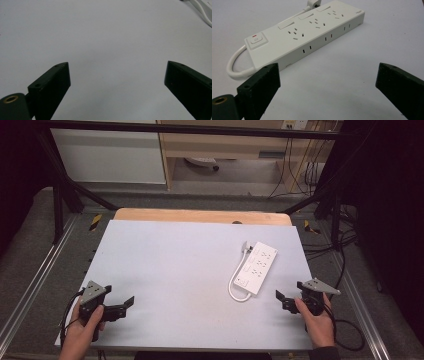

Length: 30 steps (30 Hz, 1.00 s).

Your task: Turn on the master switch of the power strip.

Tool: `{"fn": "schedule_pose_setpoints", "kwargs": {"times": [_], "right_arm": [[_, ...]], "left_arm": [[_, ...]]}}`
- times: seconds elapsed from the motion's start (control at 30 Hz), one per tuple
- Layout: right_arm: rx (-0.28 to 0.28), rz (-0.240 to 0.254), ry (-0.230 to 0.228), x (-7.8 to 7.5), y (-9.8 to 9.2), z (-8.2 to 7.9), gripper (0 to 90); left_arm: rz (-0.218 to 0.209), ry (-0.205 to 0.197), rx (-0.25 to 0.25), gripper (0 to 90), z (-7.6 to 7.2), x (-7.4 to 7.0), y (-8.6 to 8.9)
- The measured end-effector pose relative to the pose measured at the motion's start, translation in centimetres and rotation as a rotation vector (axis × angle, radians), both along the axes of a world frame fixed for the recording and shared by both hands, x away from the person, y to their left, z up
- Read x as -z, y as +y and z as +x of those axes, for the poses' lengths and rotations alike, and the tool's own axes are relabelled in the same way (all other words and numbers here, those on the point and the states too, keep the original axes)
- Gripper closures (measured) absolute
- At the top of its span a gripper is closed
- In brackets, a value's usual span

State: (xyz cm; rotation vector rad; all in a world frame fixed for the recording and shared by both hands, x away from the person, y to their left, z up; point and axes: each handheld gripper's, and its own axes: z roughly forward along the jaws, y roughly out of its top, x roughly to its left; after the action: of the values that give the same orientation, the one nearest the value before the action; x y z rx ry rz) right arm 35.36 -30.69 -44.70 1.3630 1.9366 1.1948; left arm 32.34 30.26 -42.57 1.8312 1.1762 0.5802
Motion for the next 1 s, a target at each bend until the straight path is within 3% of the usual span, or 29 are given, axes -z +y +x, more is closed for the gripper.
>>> {"fn": "schedule_pose_setpoints", "kwargs": {"times": [0.3,0.47,0.57,0.7,0.9,1.0], "right_arm": [[-0.010,0.005,0.000,-0.2,0.0,-0.1,5.4],[0.007,0.038,-0.024,-0.7,-0.3,-0.3,5.7],[0.025,0.049,-0.044,-1.1,-0.4,-0.5,4.8],[0.093,0.058,-0.092,-2.1,-0.8,-0.8,4.5],[0.099,0.066,-0.085,-2.3,-0.8,-0.8,4.6],[0.087,0.057,-0.084,-2.3,-0.5,-0.8,4.5]], "left_arm": [[0.005,-0.015,-0.012,6.7,0.0,-0.1,-0.1],[-0.002,-0.008,-0.006,6.9,0.1,-0.1,0.0],[-0.005,-0.009,-0.004,6.9,0.0,-0.1,-0.1],[-0.004,-0.008,0.001,6.8,0.1,-0.1,-0.1],[-0.036,-0.024,-0.019,7.1,0.3,-0.4,0.1],[-0.029,-0.018,-0.017,7.0,0.4,-0.2,0.1]]}}
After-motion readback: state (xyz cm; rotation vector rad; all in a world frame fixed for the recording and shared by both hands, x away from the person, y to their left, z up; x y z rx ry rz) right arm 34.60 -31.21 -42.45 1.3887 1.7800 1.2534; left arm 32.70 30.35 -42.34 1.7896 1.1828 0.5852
